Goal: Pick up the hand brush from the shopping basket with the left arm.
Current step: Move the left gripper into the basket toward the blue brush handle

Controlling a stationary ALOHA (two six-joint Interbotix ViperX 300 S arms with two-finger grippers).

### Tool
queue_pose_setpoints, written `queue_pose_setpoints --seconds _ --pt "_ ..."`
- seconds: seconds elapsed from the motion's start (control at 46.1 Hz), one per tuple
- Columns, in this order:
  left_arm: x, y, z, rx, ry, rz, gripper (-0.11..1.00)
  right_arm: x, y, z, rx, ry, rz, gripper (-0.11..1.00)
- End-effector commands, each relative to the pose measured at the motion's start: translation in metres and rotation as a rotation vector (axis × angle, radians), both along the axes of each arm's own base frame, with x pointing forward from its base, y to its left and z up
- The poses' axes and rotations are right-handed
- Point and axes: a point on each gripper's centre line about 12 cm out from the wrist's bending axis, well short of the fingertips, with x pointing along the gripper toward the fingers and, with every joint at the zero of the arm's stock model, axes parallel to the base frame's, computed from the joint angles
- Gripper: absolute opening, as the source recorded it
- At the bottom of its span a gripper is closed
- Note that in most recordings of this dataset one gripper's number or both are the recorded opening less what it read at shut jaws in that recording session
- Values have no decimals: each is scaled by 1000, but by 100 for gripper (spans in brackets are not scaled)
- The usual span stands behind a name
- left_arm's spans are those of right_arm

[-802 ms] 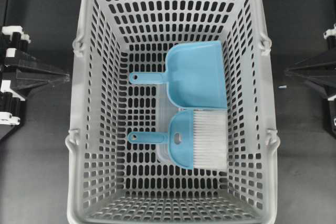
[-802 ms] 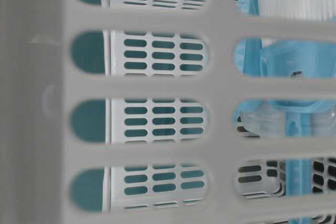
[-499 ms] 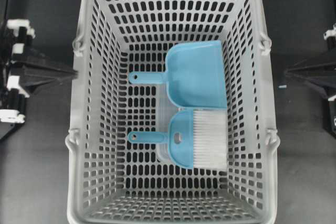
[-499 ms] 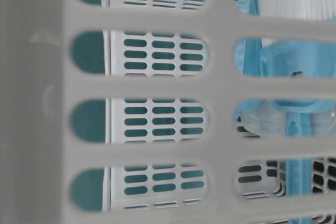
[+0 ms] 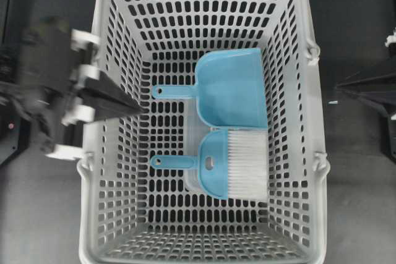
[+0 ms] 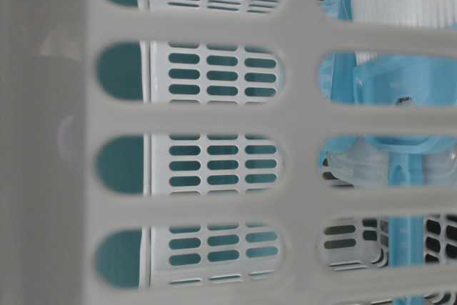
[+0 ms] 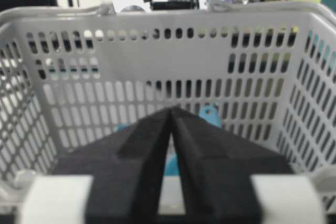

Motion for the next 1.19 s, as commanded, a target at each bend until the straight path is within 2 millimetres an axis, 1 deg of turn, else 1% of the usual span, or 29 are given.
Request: queue_pose_setpoints --seconds 0.0,0.043,0.13,0.173,0.217,0.26,0.304,0.347,0.434,0.455,0.586,0.629,0.672,0.716,0.824,0.998,1.084,1.171 --pt "16 -6 5 4 36 -12 0 1 -1 10 3 -21 -6 17" --pt "22 -8 5 5 53 -13 0 1 -1 10 3 -20 -6 28" --pt "33 -11 1 6 86 -18 0 1 -1 10 4 -20 -6 54" --pt "36 -15 -4 9 102 -26 0 1 -1 10 4 -20 -8 67" --pt "39 -15 -9 9 121 -26 0 1 -1 10 4 -20 -8 75" --pt "42 -16 -14 5 138 -21 1 1 -2 10 4 -18 -10 79" --pt "46 -17 -20 1 158 -19 1 1 -2 10 6 -20 -11 79" --pt "49 -18 -24 -11 178 -8 6 1 -2 10 6 -20 -10 78" --pt "55 -19 -35 -43 224 22 27 1 -2 10 3 -20 -9 77" --pt "58 -20 -40 -52 247 33 35 1 -2 10 4 -20 -10 77" --pt "67 -28 -60 -73 347 57 74 1 -2 9 4 -17 -10 77" --pt "70 -33 -69 -67 385 51 82 1 -2 9 4 -17 -11 77" --pt "73 -36 -78 -60 415 46 88 1 -2 9 3 -17 -11 77" --pt "76 -39 -86 -55 440 43 91 1 -2 9 4 -17 -13 77" --pt "85 -44 -107 -46 489 43 91 1 -4 8 3 -14 -19 77" --pt "93 -48 -125 -37 527 39 91 0 -4 6 3 -12 -22 77" --pt "93 -47 -148 -32 574 48 91 0 -4 3 4 -9 -22 77" --pt "94 -47 -164 -26 613 53 91 0 -4 2 4 -8 -23 76"
